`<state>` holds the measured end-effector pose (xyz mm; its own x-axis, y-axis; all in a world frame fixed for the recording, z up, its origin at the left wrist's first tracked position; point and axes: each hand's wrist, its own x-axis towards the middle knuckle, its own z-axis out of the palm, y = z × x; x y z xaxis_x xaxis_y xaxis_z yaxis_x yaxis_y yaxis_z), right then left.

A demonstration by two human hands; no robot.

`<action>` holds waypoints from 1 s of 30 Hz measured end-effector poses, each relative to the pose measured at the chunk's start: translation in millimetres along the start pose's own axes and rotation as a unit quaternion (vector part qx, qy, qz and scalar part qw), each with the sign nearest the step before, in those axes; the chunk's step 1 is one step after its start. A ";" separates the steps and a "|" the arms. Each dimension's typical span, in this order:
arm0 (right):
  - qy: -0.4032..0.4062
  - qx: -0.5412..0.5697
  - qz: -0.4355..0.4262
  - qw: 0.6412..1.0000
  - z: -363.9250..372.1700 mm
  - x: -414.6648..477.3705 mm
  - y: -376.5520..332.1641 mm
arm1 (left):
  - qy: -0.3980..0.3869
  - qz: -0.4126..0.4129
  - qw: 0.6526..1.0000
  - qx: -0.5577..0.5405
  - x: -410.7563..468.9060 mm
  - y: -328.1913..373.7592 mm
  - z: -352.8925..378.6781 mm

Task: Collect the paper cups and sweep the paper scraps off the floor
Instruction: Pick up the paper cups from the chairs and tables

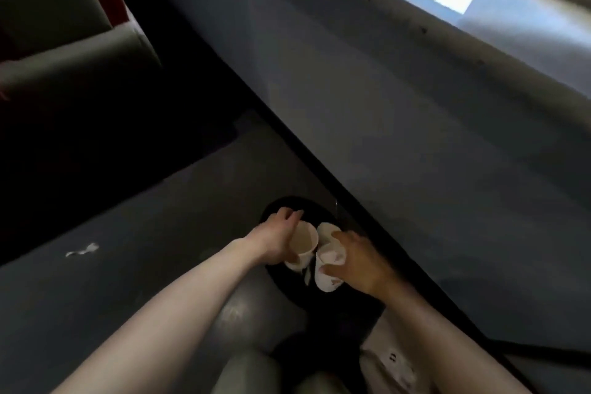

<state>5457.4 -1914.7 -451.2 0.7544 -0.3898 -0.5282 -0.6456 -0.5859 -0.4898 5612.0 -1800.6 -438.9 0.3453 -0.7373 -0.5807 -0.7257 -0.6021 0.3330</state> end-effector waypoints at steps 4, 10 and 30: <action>-0.012 0.005 0.013 1.000 -24.8 -14.1 -14.0 | -0.009 0.004 1.000 -0.003 -19.6 6.1 -29.0; -0.021 -0.037 0.006 0.999 -104.2 -75.2 -76.1 | 0.012 -0.026 1.000 -0.001 -111.4 26.9 -123.6; -0.142 -0.280 -0.322 0.893 -128.0 -181.8 -547.6 | 0.163 -0.388 0.896 -0.138 -579.6 -159.0 -238.2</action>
<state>5689.0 -1613.9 1.8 0.8361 0.3056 -0.4556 0.1315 -0.9179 -0.3743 5669.0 -1350.5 21.7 0.8710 -0.0867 -0.4836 -0.0318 -0.9922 0.1206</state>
